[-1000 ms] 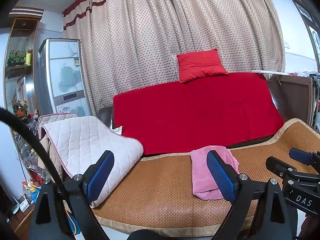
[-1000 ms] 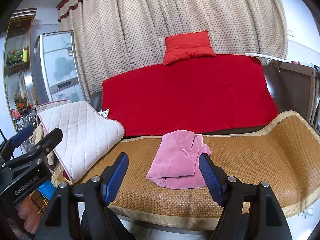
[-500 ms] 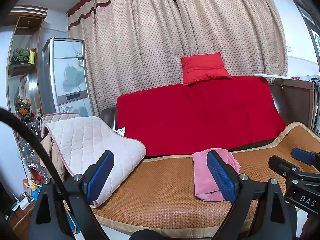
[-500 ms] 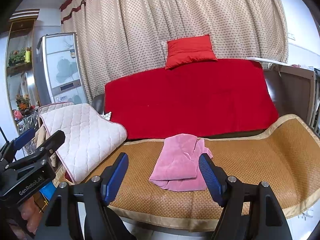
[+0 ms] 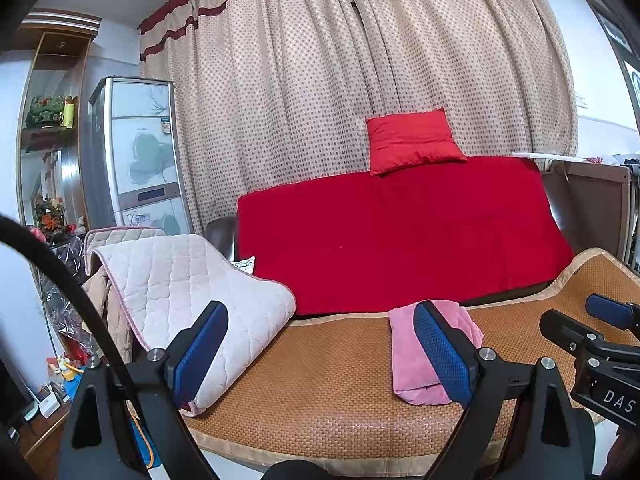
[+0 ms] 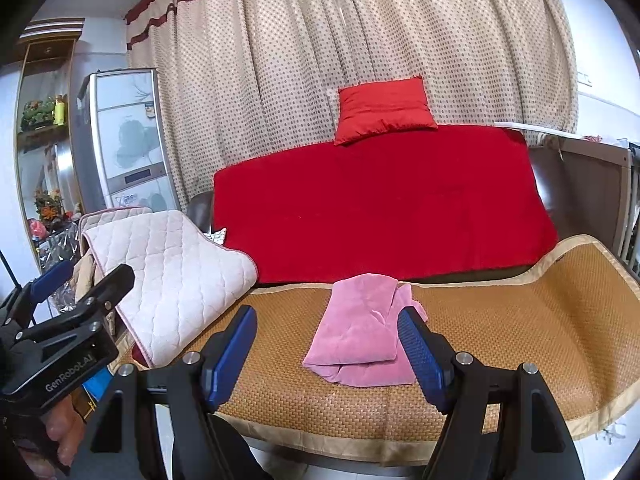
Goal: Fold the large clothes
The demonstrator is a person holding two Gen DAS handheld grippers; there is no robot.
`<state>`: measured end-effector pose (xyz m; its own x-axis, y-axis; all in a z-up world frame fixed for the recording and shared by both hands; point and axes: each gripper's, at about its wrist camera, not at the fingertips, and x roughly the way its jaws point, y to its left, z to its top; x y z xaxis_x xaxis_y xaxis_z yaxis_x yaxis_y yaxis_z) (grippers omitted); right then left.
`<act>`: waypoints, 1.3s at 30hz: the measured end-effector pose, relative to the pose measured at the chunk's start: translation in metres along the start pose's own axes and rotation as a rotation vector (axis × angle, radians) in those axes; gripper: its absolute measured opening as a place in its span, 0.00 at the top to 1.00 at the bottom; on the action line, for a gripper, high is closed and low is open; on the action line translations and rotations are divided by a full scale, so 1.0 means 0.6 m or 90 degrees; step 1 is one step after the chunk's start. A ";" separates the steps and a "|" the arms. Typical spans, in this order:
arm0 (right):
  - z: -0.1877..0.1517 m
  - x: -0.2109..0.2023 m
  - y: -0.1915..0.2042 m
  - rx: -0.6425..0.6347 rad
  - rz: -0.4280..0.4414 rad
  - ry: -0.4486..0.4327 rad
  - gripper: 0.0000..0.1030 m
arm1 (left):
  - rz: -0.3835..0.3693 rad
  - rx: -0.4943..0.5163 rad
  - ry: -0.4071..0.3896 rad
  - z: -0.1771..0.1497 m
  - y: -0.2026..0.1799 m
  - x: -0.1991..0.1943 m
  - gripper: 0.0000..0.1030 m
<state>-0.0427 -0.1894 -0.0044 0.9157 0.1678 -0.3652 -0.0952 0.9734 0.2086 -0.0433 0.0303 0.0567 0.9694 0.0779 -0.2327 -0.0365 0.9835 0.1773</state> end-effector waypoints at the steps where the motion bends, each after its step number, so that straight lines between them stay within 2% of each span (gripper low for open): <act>1: 0.000 0.000 0.000 0.000 0.000 0.000 0.26 | 0.000 0.000 0.000 0.000 0.000 0.000 0.09; 18: 0.000 0.008 -0.004 -0.013 -0.025 0.004 0.26 | -0.004 0.002 0.006 -0.004 0.002 0.002 0.09; 39: 0.001 0.009 0.004 -0.021 -0.023 0.002 0.26 | -0.010 0.008 0.005 -0.005 -0.001 0.001 0.09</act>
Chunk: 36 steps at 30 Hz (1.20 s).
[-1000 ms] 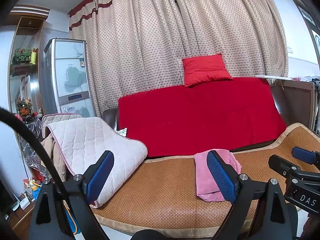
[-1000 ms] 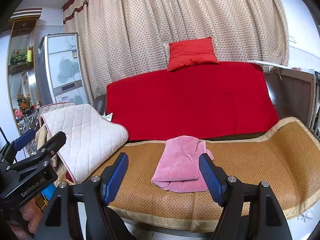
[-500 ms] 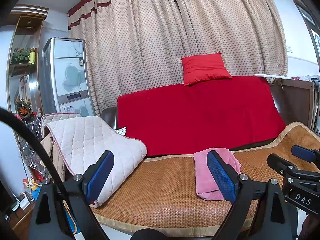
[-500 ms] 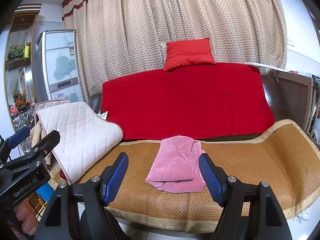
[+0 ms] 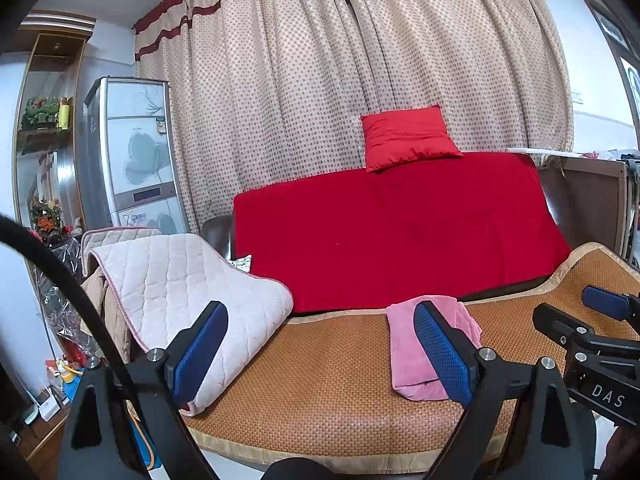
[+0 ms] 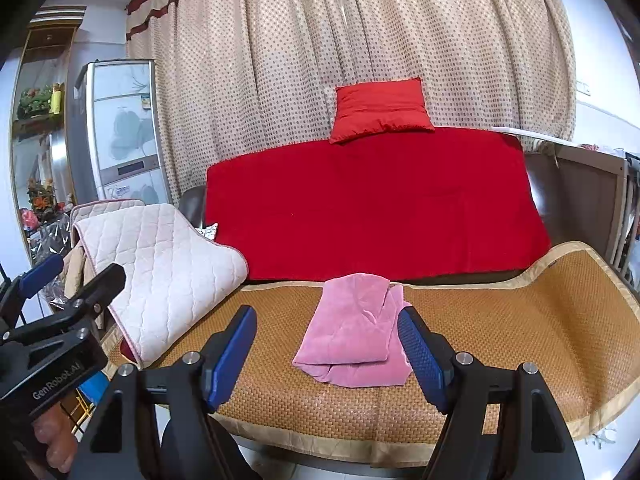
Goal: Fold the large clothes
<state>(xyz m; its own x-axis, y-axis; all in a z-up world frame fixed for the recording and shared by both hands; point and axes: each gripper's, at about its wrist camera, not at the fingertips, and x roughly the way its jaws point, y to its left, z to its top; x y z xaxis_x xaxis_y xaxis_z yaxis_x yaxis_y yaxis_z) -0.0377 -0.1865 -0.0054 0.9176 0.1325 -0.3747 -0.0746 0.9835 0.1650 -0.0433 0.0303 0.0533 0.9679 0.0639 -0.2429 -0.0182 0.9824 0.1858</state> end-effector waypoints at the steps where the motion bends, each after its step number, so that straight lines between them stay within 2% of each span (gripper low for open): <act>1: 0.000 0.000 0.001 0.000 0.000 0.000 0.26 | -0.001 0.000 0.000 0.000 0.000 0.000 0.09; 36: -0.003 0.000 0.015 0.001 0.006 0.008 0.26 | -0.003 0.005 0.005 -0.005 0.009 0.001 0.09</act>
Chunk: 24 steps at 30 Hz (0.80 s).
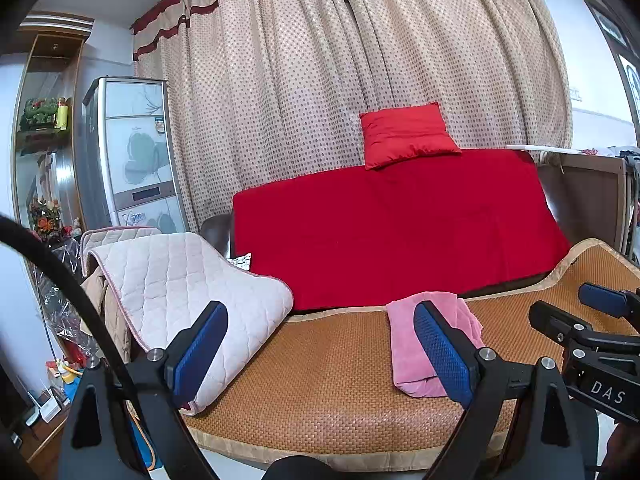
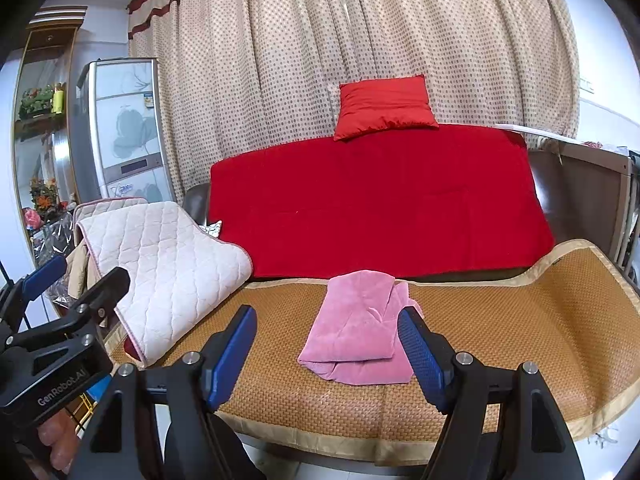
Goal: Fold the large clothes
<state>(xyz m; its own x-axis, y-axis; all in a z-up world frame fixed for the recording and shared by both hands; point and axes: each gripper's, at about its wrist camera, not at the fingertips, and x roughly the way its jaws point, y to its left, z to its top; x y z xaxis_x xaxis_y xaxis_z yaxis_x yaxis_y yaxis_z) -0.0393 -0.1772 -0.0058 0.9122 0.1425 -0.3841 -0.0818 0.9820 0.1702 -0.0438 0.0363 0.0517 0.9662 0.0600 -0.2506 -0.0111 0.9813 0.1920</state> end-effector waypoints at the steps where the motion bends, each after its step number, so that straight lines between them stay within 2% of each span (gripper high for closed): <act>1: -0.001 0.000 0.001 0.000 0.000 0.000 0.26 | 0.001 0.000 0.000 -0.001 0.000 0.000 0.09; 24: -0.008 0.007 0.007 0.001 0.006 0.011 0.26 | 0.000 0.001 0.007 -0.007 0.001 0.009 0.09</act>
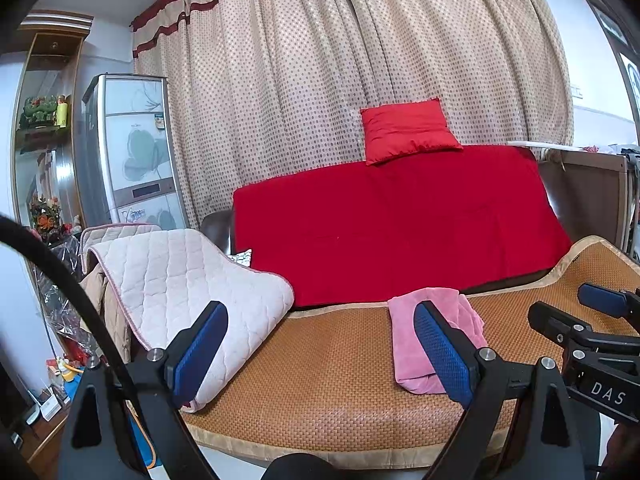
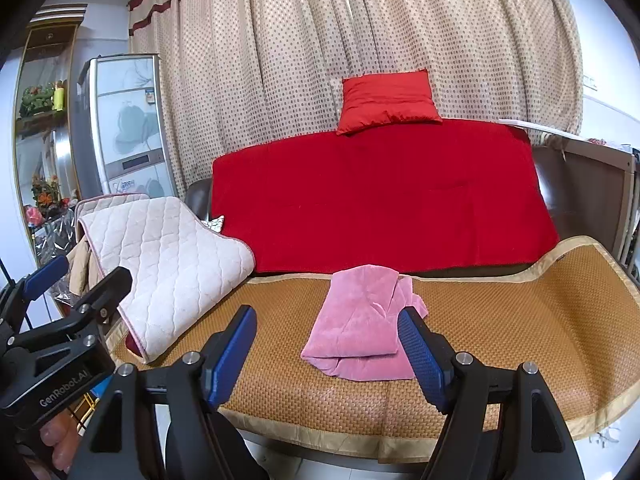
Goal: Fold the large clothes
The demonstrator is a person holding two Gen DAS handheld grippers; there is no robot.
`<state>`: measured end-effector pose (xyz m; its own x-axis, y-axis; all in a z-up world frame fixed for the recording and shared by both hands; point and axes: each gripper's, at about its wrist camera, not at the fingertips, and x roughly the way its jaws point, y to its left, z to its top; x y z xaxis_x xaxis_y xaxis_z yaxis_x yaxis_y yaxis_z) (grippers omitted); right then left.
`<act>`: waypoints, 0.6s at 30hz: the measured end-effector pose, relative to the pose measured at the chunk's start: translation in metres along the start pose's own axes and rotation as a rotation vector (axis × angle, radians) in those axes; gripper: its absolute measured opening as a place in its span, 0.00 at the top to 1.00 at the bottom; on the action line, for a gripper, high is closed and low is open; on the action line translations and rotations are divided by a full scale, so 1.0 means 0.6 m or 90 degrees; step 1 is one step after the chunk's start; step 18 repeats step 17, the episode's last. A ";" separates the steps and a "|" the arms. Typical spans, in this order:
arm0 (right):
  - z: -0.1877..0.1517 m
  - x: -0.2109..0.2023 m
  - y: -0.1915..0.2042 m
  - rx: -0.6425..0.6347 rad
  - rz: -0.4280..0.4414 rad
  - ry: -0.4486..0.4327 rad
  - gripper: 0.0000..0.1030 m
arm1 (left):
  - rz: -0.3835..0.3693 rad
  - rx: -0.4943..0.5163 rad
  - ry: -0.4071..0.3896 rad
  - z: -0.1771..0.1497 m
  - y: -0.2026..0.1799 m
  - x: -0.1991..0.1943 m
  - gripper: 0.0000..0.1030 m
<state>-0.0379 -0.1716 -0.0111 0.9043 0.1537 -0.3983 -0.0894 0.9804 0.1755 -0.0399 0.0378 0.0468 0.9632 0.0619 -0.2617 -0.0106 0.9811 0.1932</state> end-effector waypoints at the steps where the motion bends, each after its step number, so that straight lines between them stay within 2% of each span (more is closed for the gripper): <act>1: 0.000 0.000 0.000 0.000 0.000 0.001 0.26 | 0.000 0.000 0.000 0.000 0.000 0.000 0.09; 18: 0.010 0.053 -0.006 -0.012 -0.002 0.024 0.26 | -0.006 -0.005 0.017 -0.005 -0.007 0.043 0.09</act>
